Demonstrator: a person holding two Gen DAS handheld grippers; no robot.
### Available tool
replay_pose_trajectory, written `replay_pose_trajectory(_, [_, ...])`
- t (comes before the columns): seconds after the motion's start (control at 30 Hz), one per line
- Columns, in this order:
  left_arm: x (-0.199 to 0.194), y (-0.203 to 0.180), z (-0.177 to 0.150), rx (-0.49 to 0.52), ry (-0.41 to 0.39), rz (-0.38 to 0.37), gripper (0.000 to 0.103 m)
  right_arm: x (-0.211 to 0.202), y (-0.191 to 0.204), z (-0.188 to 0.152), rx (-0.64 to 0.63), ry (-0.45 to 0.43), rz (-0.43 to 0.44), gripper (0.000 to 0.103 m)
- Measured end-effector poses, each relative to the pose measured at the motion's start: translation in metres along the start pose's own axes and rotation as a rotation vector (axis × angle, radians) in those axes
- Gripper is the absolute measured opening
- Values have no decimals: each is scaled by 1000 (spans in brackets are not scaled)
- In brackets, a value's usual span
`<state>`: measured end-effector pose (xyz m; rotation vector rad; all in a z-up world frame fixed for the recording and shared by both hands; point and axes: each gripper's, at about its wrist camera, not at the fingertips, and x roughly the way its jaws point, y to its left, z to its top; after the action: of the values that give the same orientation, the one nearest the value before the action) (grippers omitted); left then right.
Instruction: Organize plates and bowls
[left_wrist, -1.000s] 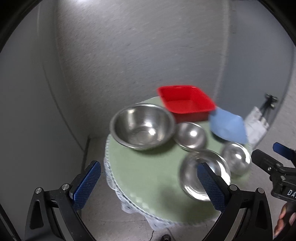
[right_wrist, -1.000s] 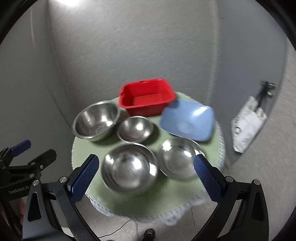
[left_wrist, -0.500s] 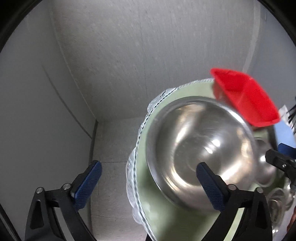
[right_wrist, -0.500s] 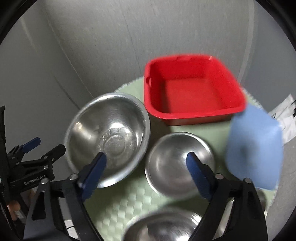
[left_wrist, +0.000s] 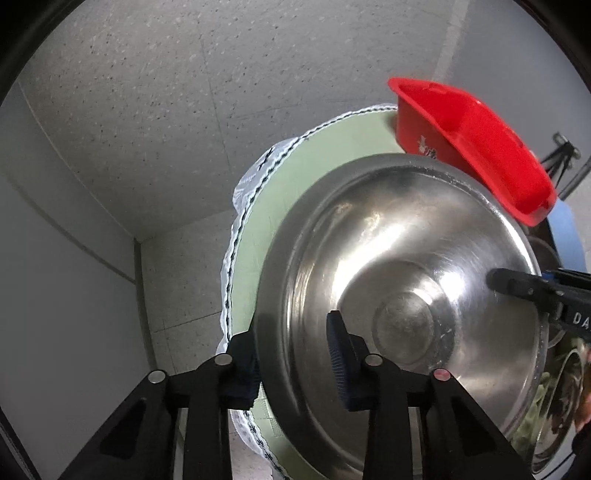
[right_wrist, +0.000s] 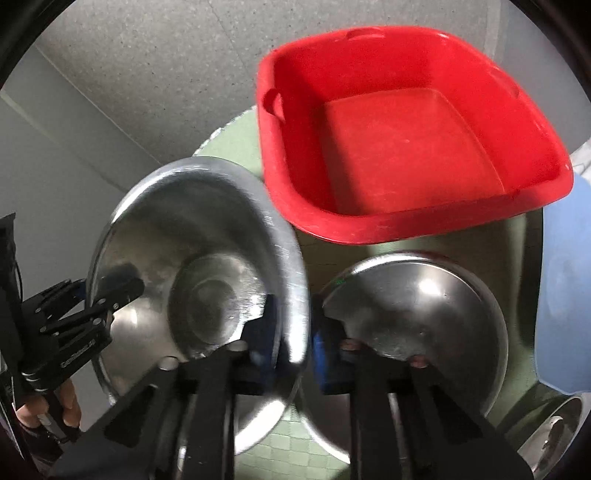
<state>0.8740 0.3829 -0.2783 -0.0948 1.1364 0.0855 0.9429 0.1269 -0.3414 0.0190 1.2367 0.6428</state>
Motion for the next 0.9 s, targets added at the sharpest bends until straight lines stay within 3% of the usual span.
replay_pose_trajectory(0.2, [-17, 16, 7, 11, -38, -52, 22, -16, 2, -5, -8, -10, -30, 17])
replay_pose_trajectory(0.37, [-49, 22, 14, 26, -119, -81, 22, -31, 5, -8, -15, -24, -28, 19])
replay_pose_trajectory(0.63, [-84, 24, 22, 64, -245, -111, 23, -83, 3, -1, -30, -125, -10, 19])
replay_pose_trajectory(0.77, [-90, 15, 45, 103, -292, -143, 23, -103, -11, 19, -16, -190, -37, 19])
replay_pose_trajectory(0.9, [-69, -8, 81, 155, -317, -182, 23, -117, -43, 51, 28, -248, -75, 23])
